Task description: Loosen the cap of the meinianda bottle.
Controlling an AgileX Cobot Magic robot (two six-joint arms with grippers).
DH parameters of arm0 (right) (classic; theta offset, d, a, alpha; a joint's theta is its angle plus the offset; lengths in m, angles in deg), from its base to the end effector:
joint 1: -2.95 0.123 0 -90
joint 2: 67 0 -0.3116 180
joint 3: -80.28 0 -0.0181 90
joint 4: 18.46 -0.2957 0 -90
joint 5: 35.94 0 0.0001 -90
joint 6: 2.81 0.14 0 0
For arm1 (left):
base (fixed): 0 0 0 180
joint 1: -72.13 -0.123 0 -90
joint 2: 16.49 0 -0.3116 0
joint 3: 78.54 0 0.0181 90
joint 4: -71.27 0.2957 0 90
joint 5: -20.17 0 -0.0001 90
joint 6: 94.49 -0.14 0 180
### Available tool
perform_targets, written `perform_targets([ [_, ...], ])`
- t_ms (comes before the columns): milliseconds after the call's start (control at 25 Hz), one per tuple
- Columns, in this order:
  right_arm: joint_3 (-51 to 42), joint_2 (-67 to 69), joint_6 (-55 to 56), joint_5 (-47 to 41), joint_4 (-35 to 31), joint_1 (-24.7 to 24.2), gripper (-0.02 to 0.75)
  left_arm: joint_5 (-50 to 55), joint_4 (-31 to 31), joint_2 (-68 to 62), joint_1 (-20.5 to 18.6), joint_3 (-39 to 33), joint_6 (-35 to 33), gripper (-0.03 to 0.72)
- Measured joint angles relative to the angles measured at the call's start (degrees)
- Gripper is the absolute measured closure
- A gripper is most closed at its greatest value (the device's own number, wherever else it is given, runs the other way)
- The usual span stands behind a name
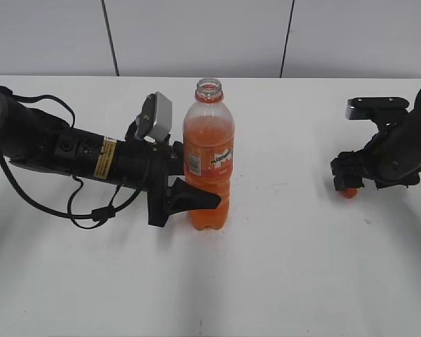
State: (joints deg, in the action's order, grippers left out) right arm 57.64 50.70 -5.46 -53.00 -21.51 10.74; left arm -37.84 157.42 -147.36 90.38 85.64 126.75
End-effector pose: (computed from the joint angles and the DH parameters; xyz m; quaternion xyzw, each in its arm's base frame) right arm 0.3973 0.0566 0.0535 -0.0659 0.9783 0.0214 0.1951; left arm 0.3702 -0.2468 0.0638 0.5520 0.6332 -0.3860 0.3811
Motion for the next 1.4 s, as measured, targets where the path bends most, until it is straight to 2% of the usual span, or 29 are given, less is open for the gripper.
perform_targets([
  [120,0.1,-0.4,0.0,0.0,0.0,0.0,0.149,-0.1,0.0,0.0,0.0,0.0,1.0,0.265],
  [360,0.1,-2.7,0.0,0.0,0.0,0.0,0.149,-1.6,0.0,0.2,0.0,0.0,1.6,0.147],
  [600,0.1,-5.4,0.0,-0.2,0.0,0.0,0.149,-2.1,2.3,0.2,-0.6,0.0,2.9,0.122],
  [960,0.1,-10.5,0.0,-0.6,0.2,0.0,0.149,-6.3,17.8,0.2,-8.0,0.1,8.0,0.119],
  [1200,0.1,-11.4,0.0,-0.6,1.4,0.0,0.149,-4.0,18.0,2.5,-12.6,0.1,8.9,0.119],
  [1400,0.1,-12.8,0.0,0.8,3.5,0.0,0.149,6.8,18.0,8.0,-14.1,0.1,12.7,0.122],
])
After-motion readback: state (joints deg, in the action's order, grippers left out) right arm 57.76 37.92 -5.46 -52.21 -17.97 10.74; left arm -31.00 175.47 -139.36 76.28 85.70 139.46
